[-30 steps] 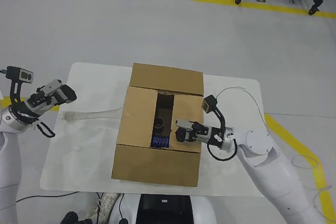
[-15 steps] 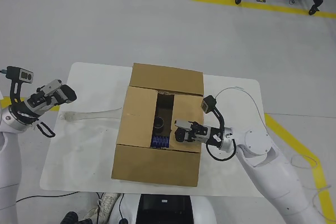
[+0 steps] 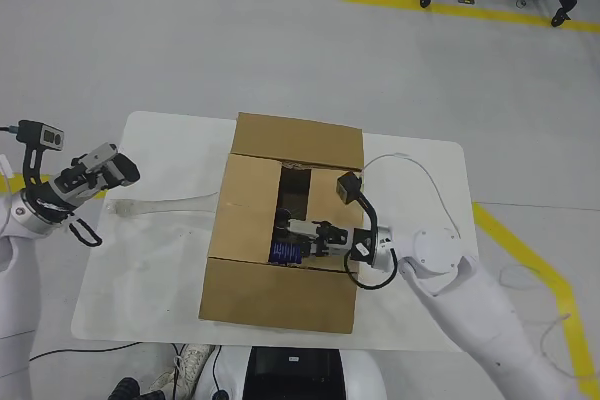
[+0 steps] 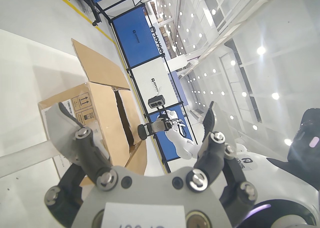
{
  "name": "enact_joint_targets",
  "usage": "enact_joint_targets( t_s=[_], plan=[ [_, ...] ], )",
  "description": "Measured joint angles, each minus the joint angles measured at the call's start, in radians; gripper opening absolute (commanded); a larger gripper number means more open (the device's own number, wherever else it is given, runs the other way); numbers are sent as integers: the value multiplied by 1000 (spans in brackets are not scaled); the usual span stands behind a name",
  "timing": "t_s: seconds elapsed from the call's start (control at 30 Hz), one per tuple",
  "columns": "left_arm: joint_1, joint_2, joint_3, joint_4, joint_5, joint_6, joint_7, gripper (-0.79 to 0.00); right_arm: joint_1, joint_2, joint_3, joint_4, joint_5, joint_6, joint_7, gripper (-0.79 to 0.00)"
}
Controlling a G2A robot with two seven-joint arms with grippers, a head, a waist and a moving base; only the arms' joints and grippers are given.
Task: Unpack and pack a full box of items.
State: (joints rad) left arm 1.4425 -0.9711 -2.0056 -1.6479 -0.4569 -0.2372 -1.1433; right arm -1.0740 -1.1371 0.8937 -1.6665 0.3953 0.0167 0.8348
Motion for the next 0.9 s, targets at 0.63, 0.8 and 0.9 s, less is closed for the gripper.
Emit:
enact_joint_targets(
  t_s=[0.63, 0.8, 0.9],
  plan=[
    [-87, 24, 77, 125, 12, -48, -120, 0, 152, -89, -181, 166, -18, 14, -72, 0],
    [-97, 29, 84, 141, -6, -51, -122, 0, 161, -108, -187, 198, 49, -40, -57, 0],
    [-99, 31, 84, 146, -19, -53, -114, 0, 163, -114, -172, 206, 94, -91, -37, 0]
  ],
)
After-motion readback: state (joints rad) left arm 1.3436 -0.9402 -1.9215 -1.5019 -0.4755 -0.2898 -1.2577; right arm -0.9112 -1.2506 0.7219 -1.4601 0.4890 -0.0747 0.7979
